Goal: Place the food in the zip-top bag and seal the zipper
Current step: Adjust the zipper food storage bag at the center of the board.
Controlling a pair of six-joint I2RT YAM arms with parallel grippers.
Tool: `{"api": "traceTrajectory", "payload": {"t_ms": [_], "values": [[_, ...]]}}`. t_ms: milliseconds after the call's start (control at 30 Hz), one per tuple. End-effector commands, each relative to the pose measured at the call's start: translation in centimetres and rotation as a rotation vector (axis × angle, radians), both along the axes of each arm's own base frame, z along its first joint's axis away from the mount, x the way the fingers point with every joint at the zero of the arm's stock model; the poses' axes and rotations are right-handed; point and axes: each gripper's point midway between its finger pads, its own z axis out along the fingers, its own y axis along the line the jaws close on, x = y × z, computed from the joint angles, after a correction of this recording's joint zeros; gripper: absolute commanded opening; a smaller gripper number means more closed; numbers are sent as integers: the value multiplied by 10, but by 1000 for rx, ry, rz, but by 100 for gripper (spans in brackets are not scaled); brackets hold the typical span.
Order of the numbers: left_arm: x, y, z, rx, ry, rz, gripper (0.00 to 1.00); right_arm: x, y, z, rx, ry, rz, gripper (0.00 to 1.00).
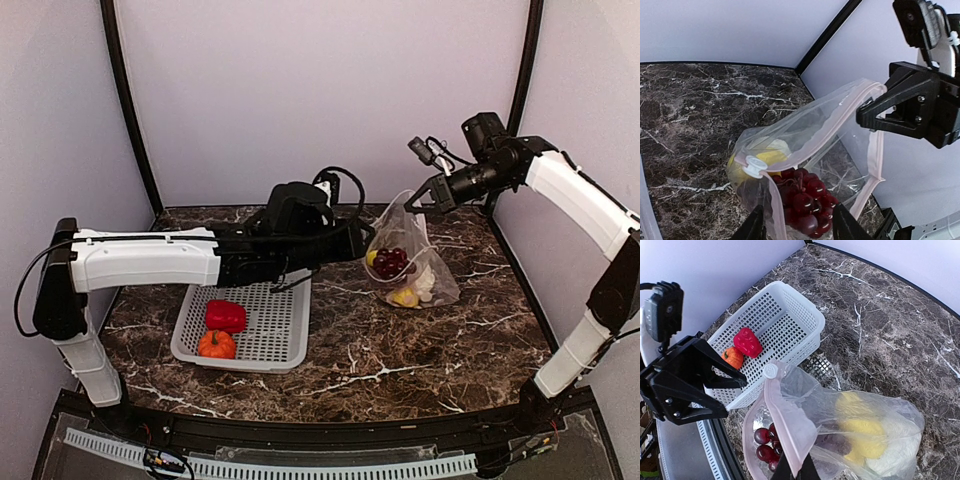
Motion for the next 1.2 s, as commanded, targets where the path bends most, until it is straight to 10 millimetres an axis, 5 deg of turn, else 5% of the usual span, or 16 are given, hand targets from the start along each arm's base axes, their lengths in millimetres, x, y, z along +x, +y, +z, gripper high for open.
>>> {"api": "traceTrajectory", "payload": {"t_ms": [0,200,400,533,600,633,667,700,767,833,867,1033,1167], "values": [[4,0,-22,29,68,31,41,2,6,4,3,-56,12,0],[2,-13,-45,73,132,-1,27,0,8,4,-12,-65,9,0],[0,-8,-67,103,175,11,23,2,7,2,-20,-72,1,0],[0,-16,-65,99,165,-26,2,11,3,-4,-60,-81,-35,0],[9,-22,-43,64,117,-43,1,26,-6,-4,-128,-127,-85,0],[23,-24,-11,20,65,-41,1,37,-14,0,-179,-170,-116,0],[27,-27,1,9,58,-52,1,49,-24,6,-231,-207,-151,0],[34,-32,53,-60,-17,-67,1,58,-36,16,-279,-237,-174,0],[33,-39,105,-88,-128,-95,1,73,-58,44,-299,-289,-240,0],[48,-34,105,-62,-148,-36,1,81,-75,62,-287,-330,-308,0],[53,-38,86,-38,-115,-46,1,80,-80,68,-281,-348,-328,0],[57,-62,10,-32,76,-136,1,65,-70,42,-254,-259,-270,0],[67,-64,0,-23,60,-127,1,59,-65,42,-239,-238,-249,0]]}}
